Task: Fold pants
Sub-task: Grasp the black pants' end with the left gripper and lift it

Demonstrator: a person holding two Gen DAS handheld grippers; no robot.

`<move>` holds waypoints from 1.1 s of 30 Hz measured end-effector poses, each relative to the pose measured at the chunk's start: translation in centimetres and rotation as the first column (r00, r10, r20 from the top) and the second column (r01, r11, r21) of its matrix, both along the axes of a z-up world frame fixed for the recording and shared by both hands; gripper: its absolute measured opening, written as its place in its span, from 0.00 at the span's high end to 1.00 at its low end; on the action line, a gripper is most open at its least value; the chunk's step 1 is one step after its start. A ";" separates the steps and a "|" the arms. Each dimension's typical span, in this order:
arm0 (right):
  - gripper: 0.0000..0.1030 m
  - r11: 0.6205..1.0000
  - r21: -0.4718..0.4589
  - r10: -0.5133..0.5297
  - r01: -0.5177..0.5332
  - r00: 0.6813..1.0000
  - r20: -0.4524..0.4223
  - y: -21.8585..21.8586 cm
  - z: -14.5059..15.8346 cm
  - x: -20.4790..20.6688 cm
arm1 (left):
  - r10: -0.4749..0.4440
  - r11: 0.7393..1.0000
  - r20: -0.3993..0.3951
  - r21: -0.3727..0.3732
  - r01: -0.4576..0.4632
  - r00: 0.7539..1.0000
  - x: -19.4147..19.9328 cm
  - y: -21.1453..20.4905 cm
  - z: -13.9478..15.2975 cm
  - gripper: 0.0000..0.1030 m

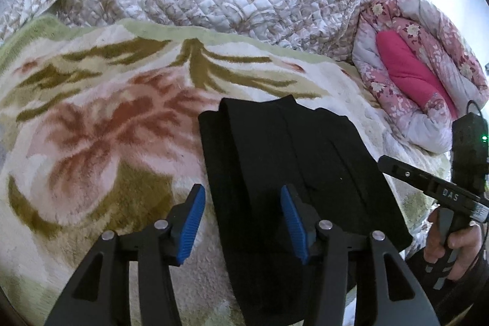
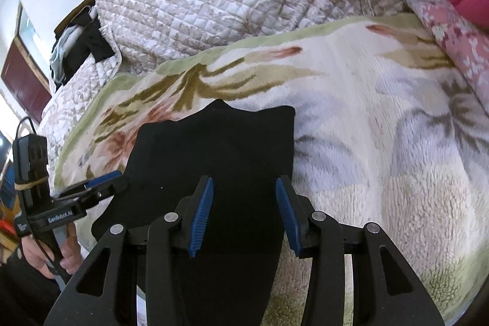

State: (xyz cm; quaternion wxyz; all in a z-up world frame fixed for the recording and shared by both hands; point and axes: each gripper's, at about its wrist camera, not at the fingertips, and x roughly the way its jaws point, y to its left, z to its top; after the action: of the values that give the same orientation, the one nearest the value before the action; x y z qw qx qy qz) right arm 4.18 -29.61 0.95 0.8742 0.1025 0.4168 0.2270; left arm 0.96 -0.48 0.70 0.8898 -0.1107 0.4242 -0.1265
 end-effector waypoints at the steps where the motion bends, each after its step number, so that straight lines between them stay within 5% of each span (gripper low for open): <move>1: 0.58 1.000 0.003 -0.006 0.006 1.000 -0.009 -0.1 -0.1 0.1 | -0.006 1.000 -0.005 -0.008 0.005 1.000 0.0 -0.1 -0.1 0.46; 10: 0.56 1.000 -0.013 -0.027 0.026 0.998 -0.051 -0.3 -1.1 0.5 | -0.006 1.000 -0.007 -0.011 0.006 1.000 0.4 -0.1 -0.7 0.36; 21: 0.55 0.991 0.127 -0.028 0.046 0.990 -0.136 -1.5 -2.0 -0.1 | -0.041 0.998 -0.029 -0.043 0.040 0.999 -0.9 -1.1 -1.0 0.34; 33: 0.53 0.996 0.087 -0.006 0.016 0.993 -0.121 -0.3 -2.3 0.9 | -0.052 0.998 -0.008 -0.033 0.052 0.999 0.2 -2.0 -1.4 0.24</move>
State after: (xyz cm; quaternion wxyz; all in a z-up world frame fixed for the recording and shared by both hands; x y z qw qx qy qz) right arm 5.06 -29.89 -1.35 0.8433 0.1567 0.4578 0.2337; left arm 1.14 -2.51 -0.71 0.8825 -0.1146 0.4286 -0.1560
